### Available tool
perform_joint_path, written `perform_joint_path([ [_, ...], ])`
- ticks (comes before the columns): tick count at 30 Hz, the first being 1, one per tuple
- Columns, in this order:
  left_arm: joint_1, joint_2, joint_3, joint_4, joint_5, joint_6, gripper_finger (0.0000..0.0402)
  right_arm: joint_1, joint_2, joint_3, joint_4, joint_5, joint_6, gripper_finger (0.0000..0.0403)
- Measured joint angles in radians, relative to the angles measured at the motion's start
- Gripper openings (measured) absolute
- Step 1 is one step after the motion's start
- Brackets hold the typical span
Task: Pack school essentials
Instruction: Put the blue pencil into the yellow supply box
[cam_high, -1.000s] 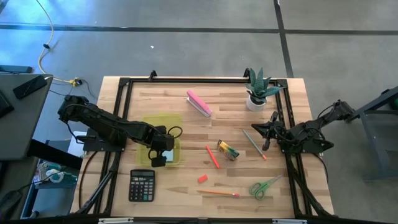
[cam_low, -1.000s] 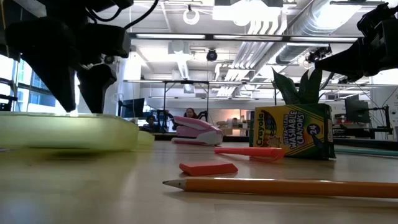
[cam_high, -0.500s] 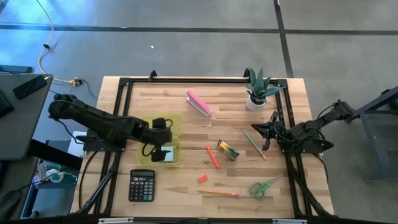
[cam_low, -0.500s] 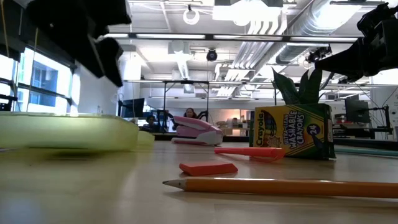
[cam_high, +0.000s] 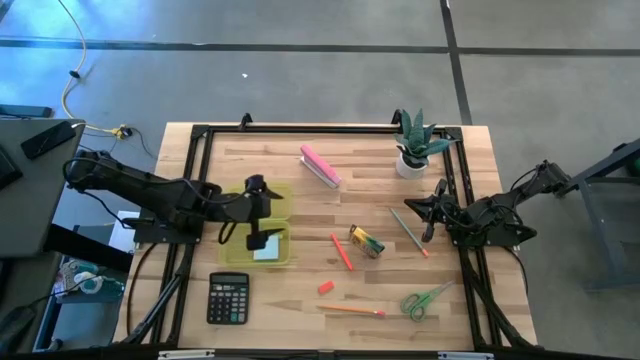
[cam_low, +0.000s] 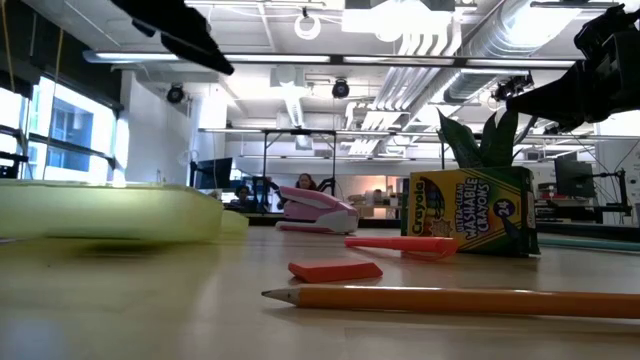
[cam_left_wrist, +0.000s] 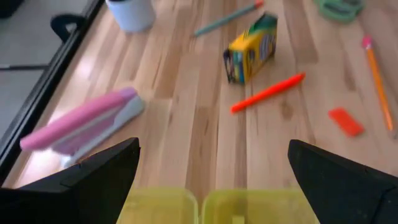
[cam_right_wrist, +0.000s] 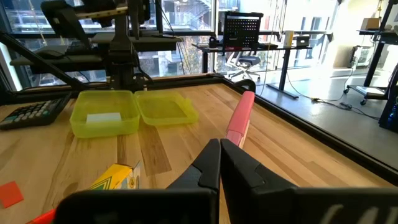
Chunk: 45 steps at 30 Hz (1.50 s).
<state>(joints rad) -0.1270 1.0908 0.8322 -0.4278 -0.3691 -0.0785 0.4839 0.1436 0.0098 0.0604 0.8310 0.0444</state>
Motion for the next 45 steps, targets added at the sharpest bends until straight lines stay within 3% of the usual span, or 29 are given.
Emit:
perform_joint_path([
  [8,-0.036,0.061,0.000,0.154,0.034,0.035,0.0400,0.000,0.000,0.000,0.000,0.000,0.000,0.0000],
  [16,-0.040,0.129,-0.001,0.198,0.056,0.082,0.0400,0.000,0.000,0.000,0.000,0.000,0.000,0.0000],
  [26,-0.007,0.138,-0.001,0.127,0.056,0.064,0.0400,0.000,0.000,0.000,0.025,-0.001,0.008,0.0000],
  [32,0.017,0.138,-0.001,0.062,0.056,0.064,0.0400,0.000,0.000,0.000,0.074,-0.001,0.185,0.0000],
  [45,0.031,0.080,0.000,0.039,0.069,0.090,0.0400,0.000,0.000,0.039,0.092,0.024,0.089,0.0000],
])
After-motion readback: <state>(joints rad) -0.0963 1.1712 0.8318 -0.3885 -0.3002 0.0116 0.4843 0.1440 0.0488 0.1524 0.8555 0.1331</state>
